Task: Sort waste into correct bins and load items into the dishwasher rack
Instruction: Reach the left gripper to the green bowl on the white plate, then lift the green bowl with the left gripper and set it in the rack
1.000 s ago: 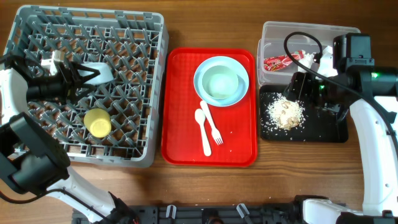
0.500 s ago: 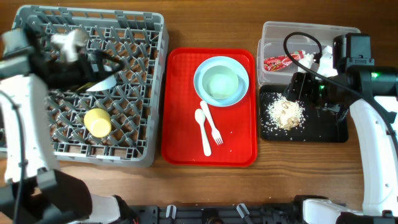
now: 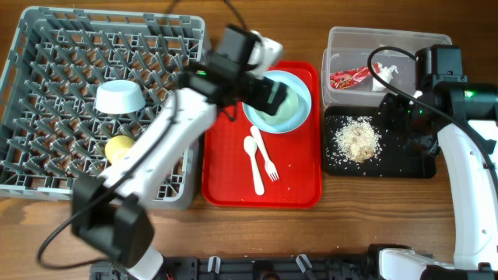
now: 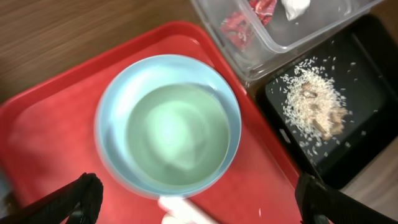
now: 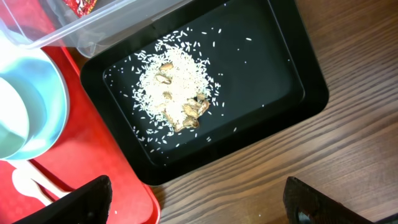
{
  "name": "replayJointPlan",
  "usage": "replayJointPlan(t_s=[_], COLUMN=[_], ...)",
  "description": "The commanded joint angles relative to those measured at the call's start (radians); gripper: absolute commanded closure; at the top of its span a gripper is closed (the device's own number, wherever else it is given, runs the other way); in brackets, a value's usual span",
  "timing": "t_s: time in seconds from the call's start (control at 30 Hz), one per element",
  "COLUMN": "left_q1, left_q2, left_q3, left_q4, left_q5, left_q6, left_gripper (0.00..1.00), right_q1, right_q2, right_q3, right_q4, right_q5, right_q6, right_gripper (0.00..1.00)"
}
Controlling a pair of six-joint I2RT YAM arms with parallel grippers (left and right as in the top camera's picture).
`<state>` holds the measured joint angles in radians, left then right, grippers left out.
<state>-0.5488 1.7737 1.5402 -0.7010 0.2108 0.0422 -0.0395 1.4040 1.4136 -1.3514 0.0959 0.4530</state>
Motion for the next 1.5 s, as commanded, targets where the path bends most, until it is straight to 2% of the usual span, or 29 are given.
replayJointPlan(t_s=[0.0,0.13,0.2,0.37,0.5,0.6,0.8,0.97,1.0,1.07,1.17,1.47], left_q1=[-0.075,-0.118,-0.124,-0.122,-0.126,-0.13,-0.139,-0.105,-0.068,-0.013,0.122,0.574], left_q2=[0.122,0.249,0.286,0.34,0.346,0.345,0.282,0.084,0.01,-0.053,-0.122,-0.049], left_q3=[0.006,0.006,0.006,0.006,0.003,0.004,0.007,0.012,0.012,0.012,0.012,0.012], left_q4=[0.072,0.144,0.152,0.148,0.142,0.138,0.114,0.058,0.049,0.049,0.049,0.042], left_q5=[-0.052,-0.058,-0.105,-0.182,-0.182,-0.182,-0.175,-0.142,-0.066,0.023,0.234,0.798], left_q6=[-0.009,-0.001,-0.002,-0.002,-0.002,-0.002,-0.006,-0.051,-0.051,-0.051,-0.051,-0.104], left_gripper=[0.01,0.09,0.14,0.37,0.8,0.96,0.96,0.96,0.96,0.96,0.96,0.96], right_q1=[-0.001,-0.001,-0.001,-0.001,-0.001,-0.001,-0.001,-0.001,-0.001,-0.001,-0.001,-0.001], right_q2=[-0.003,-0.003,-0.003,-0.003,-0.003,-0.003,-0.003,-0.003,-0.003,-0.003,-0.003,-0.003], right_q3=[0.001,0.001,0.001,0.001,0.001,0.001,0.001,0.001,0.001,0.001,0.001,0.001], right_q4=[-0.004,-0.004,-0.004,-0.005,-0.005,-0.006,-0.013,-0.015,-0.014,-0.015,-0.015,-0.015], right_q5=[0.03,0.027,0.027,0.026,0.027,0.027,0.027,0.027,0.027,0.027,0.027,0.027], right_q6=[0.021,0.018,0.018,0.018,0.018,0.018,0.016,0.016,0.017,0.016,0.016,0.016], right_gripper=[0.11,0.11,0.11,0.11,0.11,0.11,0.11,0.11,0.11,0.11,0.11,0.11])
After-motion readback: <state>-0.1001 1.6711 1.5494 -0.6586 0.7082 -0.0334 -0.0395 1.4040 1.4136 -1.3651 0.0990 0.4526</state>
